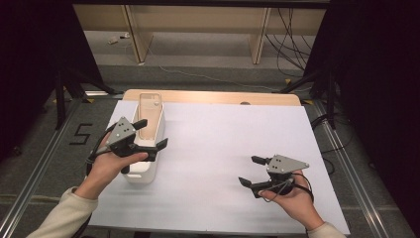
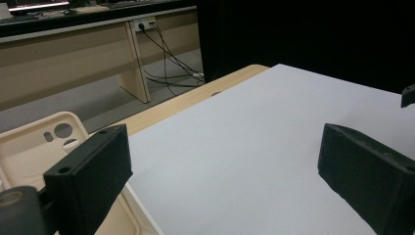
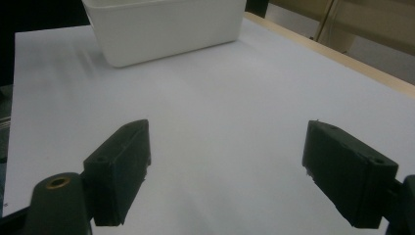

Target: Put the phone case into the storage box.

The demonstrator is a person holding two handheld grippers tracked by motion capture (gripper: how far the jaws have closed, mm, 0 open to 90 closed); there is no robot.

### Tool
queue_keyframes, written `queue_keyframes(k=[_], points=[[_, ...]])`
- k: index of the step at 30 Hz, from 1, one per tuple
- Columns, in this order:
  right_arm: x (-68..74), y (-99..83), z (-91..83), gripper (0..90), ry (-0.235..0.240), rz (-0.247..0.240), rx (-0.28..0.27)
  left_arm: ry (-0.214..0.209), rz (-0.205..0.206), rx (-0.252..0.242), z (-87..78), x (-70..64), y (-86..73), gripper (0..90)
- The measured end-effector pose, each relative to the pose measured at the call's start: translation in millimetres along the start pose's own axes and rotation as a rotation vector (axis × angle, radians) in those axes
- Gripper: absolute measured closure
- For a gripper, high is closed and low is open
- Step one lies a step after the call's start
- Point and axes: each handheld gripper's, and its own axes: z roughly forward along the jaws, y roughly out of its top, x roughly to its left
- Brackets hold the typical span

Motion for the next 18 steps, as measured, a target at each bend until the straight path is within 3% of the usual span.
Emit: queue_keyframes(k=[11, 12, 13, 18], points=[[-0.2, 0.1, -0.4, 19.4, 0.003, 0.003, -0.001, -0.001, 0.003, -0.022, -12.2, -11.7, -10.0, 5.7], [0.0, -0.1, 0.0, 19.3, 0.002, 0.003, -0.002, 0.012, 0.106, -0.028, -13.6, -5.3, -8.3, 5.7], [0.2, -0.2, 0.3, 19.3, 0.003, 0.003, -0.001, -0.003, 0.121, -0.031, -13.8, -4.7, -8.8, 5.8], [0.8, 0.0, 0.4, 19.3, 0.005, 0.002, 0.000, -0.007, 0.118, -0.031, -15.8, -7.9, -14.9, 5.7]])
